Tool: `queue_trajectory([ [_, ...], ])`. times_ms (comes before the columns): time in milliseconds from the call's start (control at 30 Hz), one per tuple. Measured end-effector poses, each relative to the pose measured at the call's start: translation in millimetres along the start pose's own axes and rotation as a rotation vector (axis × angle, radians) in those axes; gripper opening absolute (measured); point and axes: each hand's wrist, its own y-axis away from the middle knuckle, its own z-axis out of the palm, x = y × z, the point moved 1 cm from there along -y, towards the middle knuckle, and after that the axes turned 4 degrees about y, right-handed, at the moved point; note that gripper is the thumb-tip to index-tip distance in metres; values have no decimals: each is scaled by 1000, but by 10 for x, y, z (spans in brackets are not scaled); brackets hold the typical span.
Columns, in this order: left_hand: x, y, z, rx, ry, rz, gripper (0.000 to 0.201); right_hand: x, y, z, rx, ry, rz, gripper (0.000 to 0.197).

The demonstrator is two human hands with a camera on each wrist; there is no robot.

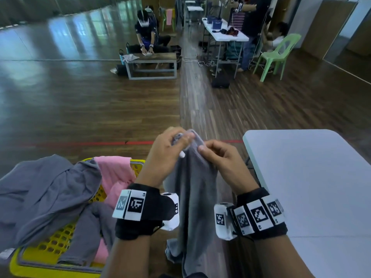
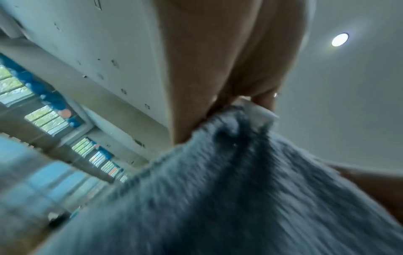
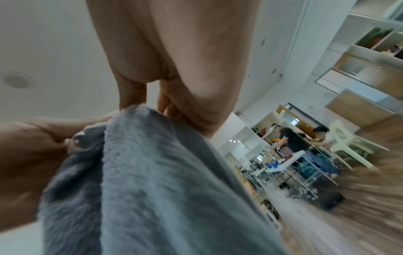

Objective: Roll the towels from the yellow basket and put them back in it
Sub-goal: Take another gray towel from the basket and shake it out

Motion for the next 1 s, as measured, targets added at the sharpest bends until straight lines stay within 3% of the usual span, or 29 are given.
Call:
queue_trajectory([
  [67, -46, -47, -57, 178, 60, -35, 30, 73, 42, 14, 10, 49, 40, 20],
  [133, -116, -84, -83, 218, 181, -108, 29, 78, 40, -6, 92, 39, -8, 14],
  [200, -142, -81, -40, 108, 230, -170, 27, 12, -10, -27, 163, 31, -87, 15],
  [300, -109, 19, 109, -289, 139, -183, 24, -136, -81, -1, 173, 40, -160, 15],
  [333, -88, 47, 120, -351, 137, -177, 19, -156, -88, 3, 168, 41, -165, 14],
  [367, -80, 48, 96, -322, 133, -148, 19, -154, -84, 0, 158, 37, -151, 12],
  [433, -110, 3, -16, -114, 188, -104, 20, -72, -50, -6, 115, 28, -94, 15],
  [533, -155, -49, -149, 184, 408, -153, 18, 98, 15, 1, 106, 32, -21, 16],
  [600, -159, -57, -128, 146, 377, -168, 19, 93, 6, 17, 147, 25, -48, 13],
  [667, -134, -17, -29, -31, 241, -156, 29, -8, -35, 35, 178, 44, -124, 10],
  [733, -112, 17, 72, -148, 221, -161, 21, -105, -68, 34, 198, 54, -173, 10],
  [800, -89, 18, 83, -107, 342, -155, 14, -103, -73, 24, 179, 48, -138, 11],
  [900, -106, -35, -34, 94, 599, -168, 17, 96, -26, 17, 135, 54, -14, 13],
  [1000, -156, -80, -57, 144, 561, -207, 20, 171, 19, 8, 182, 53, -16, 14],
])
